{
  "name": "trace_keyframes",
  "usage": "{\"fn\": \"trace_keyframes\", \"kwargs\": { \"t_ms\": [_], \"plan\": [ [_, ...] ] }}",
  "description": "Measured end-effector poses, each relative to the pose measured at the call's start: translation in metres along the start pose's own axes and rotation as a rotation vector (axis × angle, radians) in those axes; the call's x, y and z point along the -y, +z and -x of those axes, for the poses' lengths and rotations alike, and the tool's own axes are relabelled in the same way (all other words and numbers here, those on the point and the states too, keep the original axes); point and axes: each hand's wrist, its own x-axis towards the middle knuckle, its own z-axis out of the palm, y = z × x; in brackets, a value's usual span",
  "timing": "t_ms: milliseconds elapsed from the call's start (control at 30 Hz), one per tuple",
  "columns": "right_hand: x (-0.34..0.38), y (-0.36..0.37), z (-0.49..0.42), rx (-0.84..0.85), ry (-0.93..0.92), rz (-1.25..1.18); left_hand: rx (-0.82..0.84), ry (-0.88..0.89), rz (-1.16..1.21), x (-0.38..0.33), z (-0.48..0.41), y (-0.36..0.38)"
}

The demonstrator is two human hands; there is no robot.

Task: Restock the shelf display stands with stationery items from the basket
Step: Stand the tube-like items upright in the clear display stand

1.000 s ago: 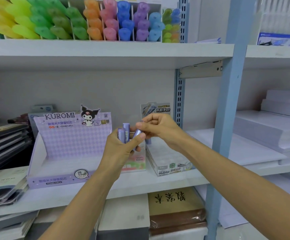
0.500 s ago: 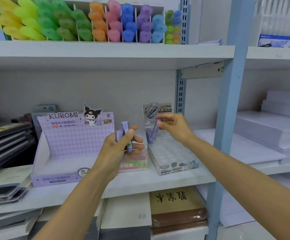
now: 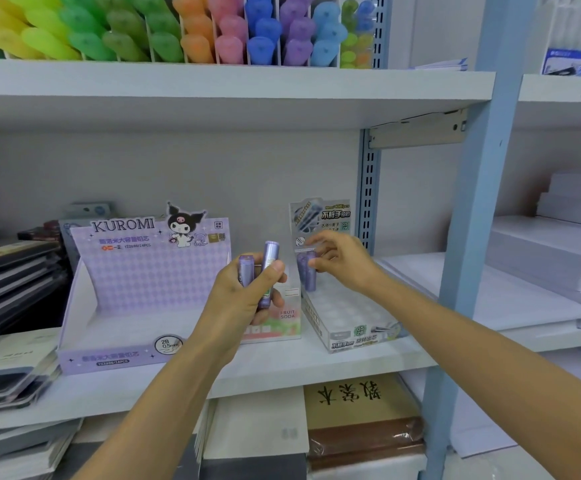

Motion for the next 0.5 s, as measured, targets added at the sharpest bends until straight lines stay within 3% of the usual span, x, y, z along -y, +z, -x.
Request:
{"fn": "trace_keyframes", "kwargs": {
  "t_ms": [367, 433, 500],
  "plan": [
    [0.006, 0.001, 0.010, -0.066, -0.035, 0.148, -0.003, -0.015, -0.024, 0.002, 0.001, 0.001],
    [0.017, -0.005, 0.015, -0.107, -0.015, -0.099, 0.002, -0.006, -0.016, 0.001, 0.003, 0.003],
    [0.032, -0.011, 0.022, -0.043, 0.027, -0.445, 0.005, -0.003, -0.033, 0.000, 0.005, 0.006]
  ]
}}
